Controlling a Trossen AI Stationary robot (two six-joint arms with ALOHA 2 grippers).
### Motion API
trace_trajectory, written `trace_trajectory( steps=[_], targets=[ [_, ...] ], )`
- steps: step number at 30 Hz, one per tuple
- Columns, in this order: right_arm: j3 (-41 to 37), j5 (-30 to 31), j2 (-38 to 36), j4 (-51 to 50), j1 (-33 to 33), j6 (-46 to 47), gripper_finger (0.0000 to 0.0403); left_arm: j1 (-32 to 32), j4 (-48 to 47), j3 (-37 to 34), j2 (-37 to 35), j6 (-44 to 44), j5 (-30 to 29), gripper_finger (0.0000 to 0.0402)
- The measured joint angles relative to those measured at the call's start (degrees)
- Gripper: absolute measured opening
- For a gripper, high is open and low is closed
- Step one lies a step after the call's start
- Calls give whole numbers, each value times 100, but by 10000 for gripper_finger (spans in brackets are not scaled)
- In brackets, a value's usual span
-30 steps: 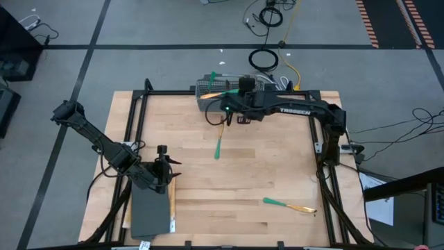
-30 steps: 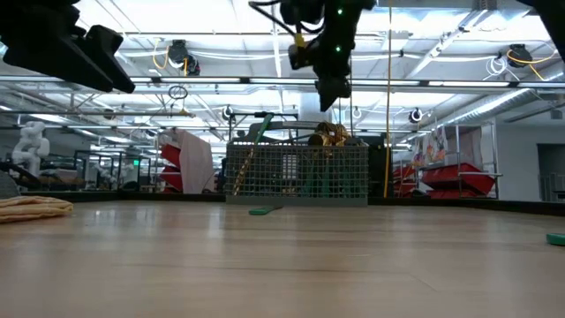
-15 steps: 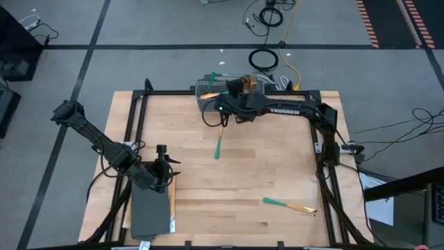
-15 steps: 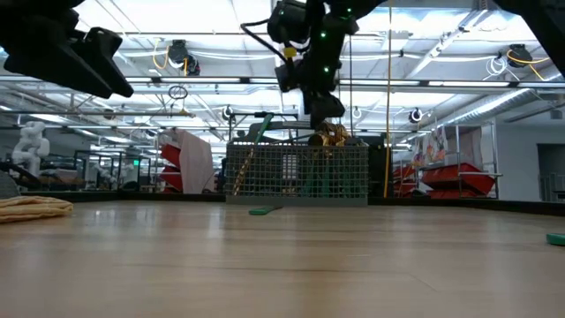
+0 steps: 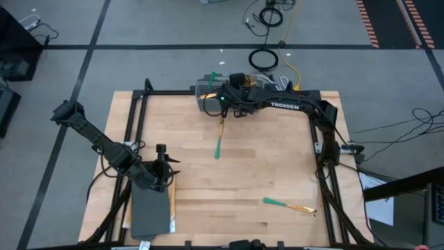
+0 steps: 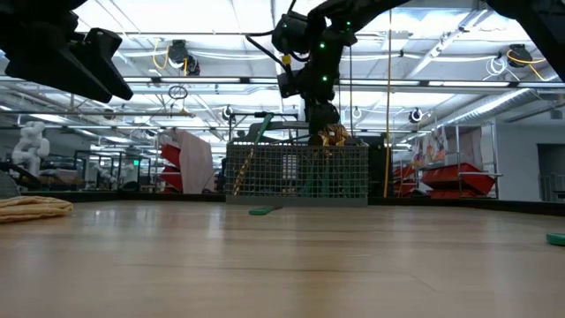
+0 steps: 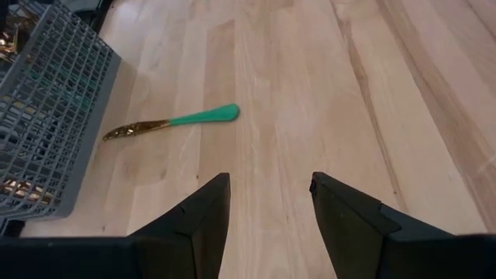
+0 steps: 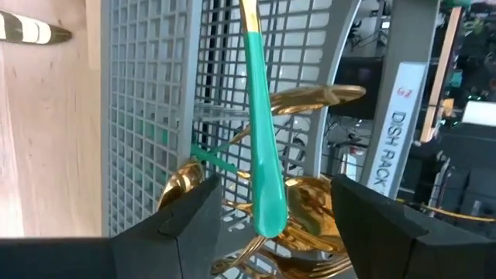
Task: Sort silverware
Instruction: Put the green knife into the gray silverware holder
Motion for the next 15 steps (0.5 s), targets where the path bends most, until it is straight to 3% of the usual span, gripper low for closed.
trace_trajectory(
  steps=[6, 13, 15],
  targets=[
    [-2, -85, 117, 25, -72, 74, 218, 0, -9, 0, 0, 15, -5, 190],
    [1, -1, 366, 115, -117, 24, 143, 0, -87, 2, 0, -32, -6, 190],
    [7, 259, 443, 162, -124, -25, 117, 2, -105, 2, 2, -70, -5, 190]
  ],
)
